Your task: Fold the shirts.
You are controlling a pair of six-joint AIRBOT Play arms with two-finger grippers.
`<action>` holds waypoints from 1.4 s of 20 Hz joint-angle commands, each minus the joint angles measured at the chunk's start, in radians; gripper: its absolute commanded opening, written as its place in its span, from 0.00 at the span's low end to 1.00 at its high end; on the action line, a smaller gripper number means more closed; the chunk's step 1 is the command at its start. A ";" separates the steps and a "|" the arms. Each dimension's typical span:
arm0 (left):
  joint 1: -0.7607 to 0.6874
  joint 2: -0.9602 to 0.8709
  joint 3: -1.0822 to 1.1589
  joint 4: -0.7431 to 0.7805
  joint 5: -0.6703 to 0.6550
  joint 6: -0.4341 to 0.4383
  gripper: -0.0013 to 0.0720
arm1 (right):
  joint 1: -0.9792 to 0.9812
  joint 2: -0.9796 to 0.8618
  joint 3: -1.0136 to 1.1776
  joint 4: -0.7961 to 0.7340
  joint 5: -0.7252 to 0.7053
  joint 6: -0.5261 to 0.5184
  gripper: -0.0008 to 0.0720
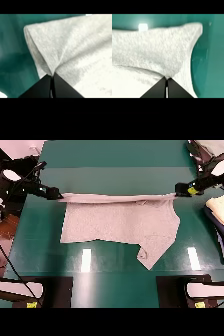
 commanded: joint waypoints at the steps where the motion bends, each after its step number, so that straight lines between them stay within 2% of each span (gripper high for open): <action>1: 0.000 -0.003 -0.002 0.105 -0.035 -0.044 0.05 | 0.001 0.006 -0.099 -0.012 0.008 0.010 0.03; 4: 0.000 -0.003 -0.002 0.097 -0.029 -0.044 0.05 | 0.002 0.006 -0.144 -0.006 -0.052 0.024 0.03; 5: 0.000 -0.003 -0.002 0.097 -0.034 -0.045 0.09 | 0.001 0.006 -0.151 -0.001 -0.057 0.024 0.03; 6: 0.000 -0.003 -0.002 0.097 -0.036 -0.059 0.41 | 0.002 0.006 -0.154 0.000 -0.050 0.027 0.03; 7: 0.000 -0.003 -0.002 0.097 -0.037 -0.092 0.67 | 0.002 0.006 -0.153 0.000 -0.038 0.027 0.05; 8: 0.000 -0.003 -0.002 0.098 -0.036 -0.109 0.72 | 0.001 0.006 -0.152 -0.001 -0.024 0.027 0.22; 9: 0.000 -0.003 -0.001 0.098 -0.039 -0.108 0.72 | 0.001 0.006 -0.152 -0.001 -0.007 0.026 0.43; 10: 0.001 -0.002 -0.001 0.100 -0.052 -0.117 0.72 | 0.001 0.007 -0.151 0.000 0.024 0.026 0.50; 13: 0.037 0.003 0.005 0.112 -0.205 -0.185 0.72 | -0.020 0.051 -0.153 0.084 0.121 -0.034 0.49; 15: 0.079 0.009 -0.022 0.089 -0.307 -0.193 0.72 | -0.055 0.111 -0.153 0.198 0.146 -0.065 0.49; 16: 0.101 0.030 -0.073 0.071 -0.315 -0.193 0.72 | -0.068 0.145 -0.153 0.239 0.148 -0.072 0.49; 19: 0.134 0.142 -0.293 0.061 -0.248 -0.188 0.72 | -0.076 0.237 -0.153 0.258 0.150 -0.084 0.49; 22: 0.134 0.273 -0.480 0.063 -0.185 -0.182 0.72 | -0.077 0.303 -0.167 0.256 0.214 -0.091 0.48; 25: 0.132 0.373 -0.612 0.061 -0.142 -0.175 0.72 | -0.099 0.378 -0.290 0.254 0.222 -0.090 0.48; 28: 0.133 0.380 -0.698 0.023 -0.116 -0.174 0.72 | -0.134 0.471 -0.446 0.262 0.185 -0.090 0.48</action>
